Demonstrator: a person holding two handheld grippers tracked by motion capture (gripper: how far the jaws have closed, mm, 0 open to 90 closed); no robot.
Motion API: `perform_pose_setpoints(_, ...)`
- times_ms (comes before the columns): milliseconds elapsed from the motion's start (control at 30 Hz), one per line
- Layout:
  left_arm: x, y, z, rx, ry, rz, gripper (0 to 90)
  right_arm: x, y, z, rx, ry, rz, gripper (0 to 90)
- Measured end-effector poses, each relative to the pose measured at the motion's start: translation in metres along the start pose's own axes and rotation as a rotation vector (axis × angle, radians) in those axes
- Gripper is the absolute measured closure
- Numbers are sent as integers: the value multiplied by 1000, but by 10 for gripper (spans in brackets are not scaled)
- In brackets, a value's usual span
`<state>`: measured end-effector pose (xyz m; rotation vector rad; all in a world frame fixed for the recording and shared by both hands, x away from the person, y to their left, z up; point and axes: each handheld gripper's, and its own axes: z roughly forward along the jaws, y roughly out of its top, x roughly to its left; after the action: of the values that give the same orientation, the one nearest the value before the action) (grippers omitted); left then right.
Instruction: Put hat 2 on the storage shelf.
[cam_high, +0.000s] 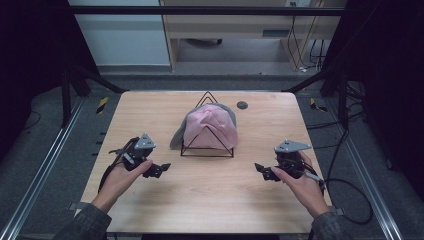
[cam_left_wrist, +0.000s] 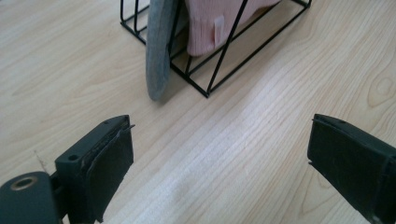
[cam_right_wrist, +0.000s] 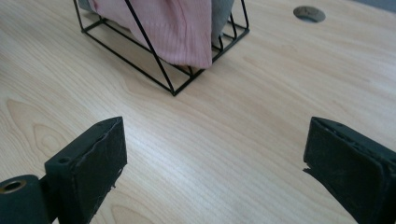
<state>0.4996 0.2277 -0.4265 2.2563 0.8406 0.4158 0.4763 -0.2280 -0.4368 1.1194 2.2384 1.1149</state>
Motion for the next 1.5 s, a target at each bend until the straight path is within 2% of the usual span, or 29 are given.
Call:
perform_pose_setpoints(333,2,-15,10,46,-5,-7,65,-4,-22,9,52,1,21,75)
perform_pose_setpoints(767,1,-36,27,120,-28,-18,64,4,-41,24,120,38,21,76)
perform_pose_setpoints(933,0,-43,34,151,-52,-21,64,7,-47,32,144,50,26,76)
perform_pose_setpoints(1233,1,-48,42,173,-65,-40,63,5,-48,40,154,59,55,75)
perform_pose_setpoints(1333,2,-49,44,165,-58,-46,47,4,-49,44,165,56,69,72)
perform_pose_setpoints(1400,3,-48,45,161,-60,-56,47,2,-49,46,155,46,76,72)
perform_pose_setpoints(1433,4,-49,45,151,-59,-58,45,-1,-49,47,142,50,105,71)
perform_pose_setpoints(1500,4,-49,45,150,-59,-57,43,-2,-49,47,138,46,109,71)
